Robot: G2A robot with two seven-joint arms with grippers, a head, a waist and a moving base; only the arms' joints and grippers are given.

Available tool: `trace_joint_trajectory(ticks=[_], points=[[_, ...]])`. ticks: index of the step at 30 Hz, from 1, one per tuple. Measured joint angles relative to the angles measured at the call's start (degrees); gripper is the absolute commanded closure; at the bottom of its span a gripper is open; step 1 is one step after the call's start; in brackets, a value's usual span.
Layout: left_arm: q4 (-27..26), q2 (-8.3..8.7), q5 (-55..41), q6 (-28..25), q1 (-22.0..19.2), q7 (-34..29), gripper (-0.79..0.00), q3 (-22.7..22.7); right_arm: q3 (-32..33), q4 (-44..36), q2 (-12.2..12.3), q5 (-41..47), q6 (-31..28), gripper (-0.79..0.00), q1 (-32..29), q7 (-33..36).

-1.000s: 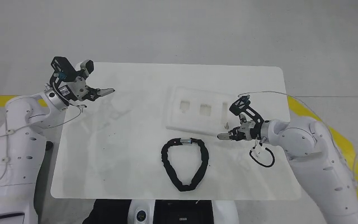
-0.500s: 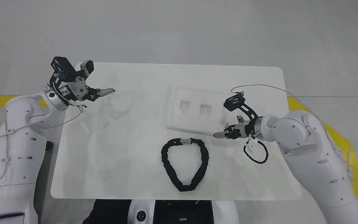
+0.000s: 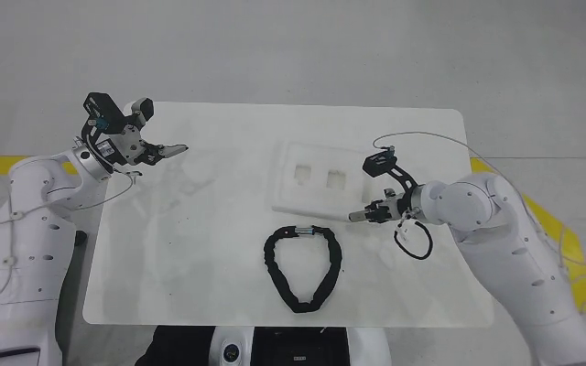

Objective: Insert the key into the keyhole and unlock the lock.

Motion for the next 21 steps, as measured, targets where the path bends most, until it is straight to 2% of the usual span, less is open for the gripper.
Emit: trace_joint_trajectory(ticks=[6, 7, 9, 16, 21], points=[[0.00, 0.00, 0.00, 0.00, 0.00, 0.00, -0.785, 0.00, -1.54, 1.72, -0.28, -0.14, 1.04, -0.548, 1.34, 0.13], [0.00, 0.00, 0.00, 0.00, 0.00, 0.00, -0.785, 0.00, -1.65, 1.99, -0.31, -0.11, 1.15, -0.511, 1.50, 0.00], [0.00, 0.00, 0.00, 0.00, 0.00, 0.00, -0.785, 0.00, -1.70, 2.27, -0.32, -0.12, 1.36, -0.388, 1.65, -0.17], [0.00, 0.00, 0.00, 0.00, 0.00, 0.00, -0.785, 0.00, -1.71, 2.64, -0.20, -1.39, 2.69, -0.339, 1.88, -0.13], [0.00, 0.00, 0.00, 0.00, 0.00, 0.00, -0.785, 0.00, -2.09, 2.41, -0.19, -2.54, 3.80, -0.246, 2.05, 0.01]])
